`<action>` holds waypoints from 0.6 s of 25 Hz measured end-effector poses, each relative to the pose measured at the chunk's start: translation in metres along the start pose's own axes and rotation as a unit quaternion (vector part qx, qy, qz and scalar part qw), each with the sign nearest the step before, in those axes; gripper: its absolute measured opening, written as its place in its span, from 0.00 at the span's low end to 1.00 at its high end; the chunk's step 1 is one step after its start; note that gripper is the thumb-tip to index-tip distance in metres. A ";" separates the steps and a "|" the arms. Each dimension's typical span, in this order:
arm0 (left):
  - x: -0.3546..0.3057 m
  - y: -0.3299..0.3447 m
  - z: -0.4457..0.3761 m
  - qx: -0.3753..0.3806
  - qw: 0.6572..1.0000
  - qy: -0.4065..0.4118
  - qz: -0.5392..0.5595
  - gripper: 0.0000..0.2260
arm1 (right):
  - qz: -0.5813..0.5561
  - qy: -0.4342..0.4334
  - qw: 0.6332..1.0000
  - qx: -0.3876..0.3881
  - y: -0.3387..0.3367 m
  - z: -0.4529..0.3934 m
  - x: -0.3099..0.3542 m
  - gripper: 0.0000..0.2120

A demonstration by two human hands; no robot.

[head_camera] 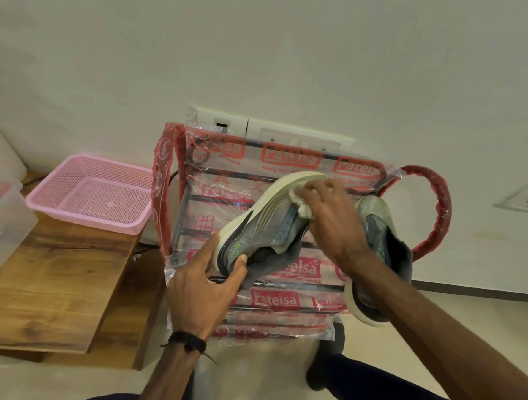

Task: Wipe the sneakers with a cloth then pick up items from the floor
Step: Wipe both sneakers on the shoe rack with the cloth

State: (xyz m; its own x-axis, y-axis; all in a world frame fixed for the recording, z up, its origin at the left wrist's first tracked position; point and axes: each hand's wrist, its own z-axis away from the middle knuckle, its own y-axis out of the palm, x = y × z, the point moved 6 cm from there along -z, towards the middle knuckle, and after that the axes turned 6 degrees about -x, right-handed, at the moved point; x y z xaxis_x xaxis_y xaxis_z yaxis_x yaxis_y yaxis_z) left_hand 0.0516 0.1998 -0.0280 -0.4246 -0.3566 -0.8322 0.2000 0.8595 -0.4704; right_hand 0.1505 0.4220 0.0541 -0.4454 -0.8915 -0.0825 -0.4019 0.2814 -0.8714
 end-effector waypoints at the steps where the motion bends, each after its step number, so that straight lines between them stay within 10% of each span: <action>1: 0.000 0.001 0.000 0.001 1.000 0.002 -0.001 0.34 | -0.002 0.045 0.999 -0.004 -0.002 -0.009 -0.018 0.25; 4: 0.000 0.002 0.001 -0.002 1.000 0.006 -0.002 0.35 | -0.032 0.147 0.989 -0.017 -0.003 -0.017 -0.026 0.23; 8: 0.002 0.001 0.001 0.002 1.000 0.004 0.001 0.35 | -0.032 -0.028 0.999 0.011 0.000 -0.004 0.009 0.24; 12: -0.004 0.002 0.003 0.004 1.000 0.023 -0.016 0.35 | -0.048 0.194 0.980 -0.024 -0.006 -0.017 -0.052 0.19; 15: 0.002 0.002 0.001 0.005 1.000 0.009 -0.004 0.34 | -0.021 0.023 0.999 0.011 -0.001 -0.010 -0.009 0.24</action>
State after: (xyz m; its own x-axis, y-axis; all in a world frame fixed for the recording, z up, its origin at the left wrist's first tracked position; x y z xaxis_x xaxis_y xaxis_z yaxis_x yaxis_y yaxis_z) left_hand 0.0520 0.2003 -0.0308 -0.4428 -0.3564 -0.8228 0.2054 0.8529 -0.4800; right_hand 0.1471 0.4336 0.0602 -0.4648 -0.8851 -0.0249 -0.4035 0.2368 -0.8838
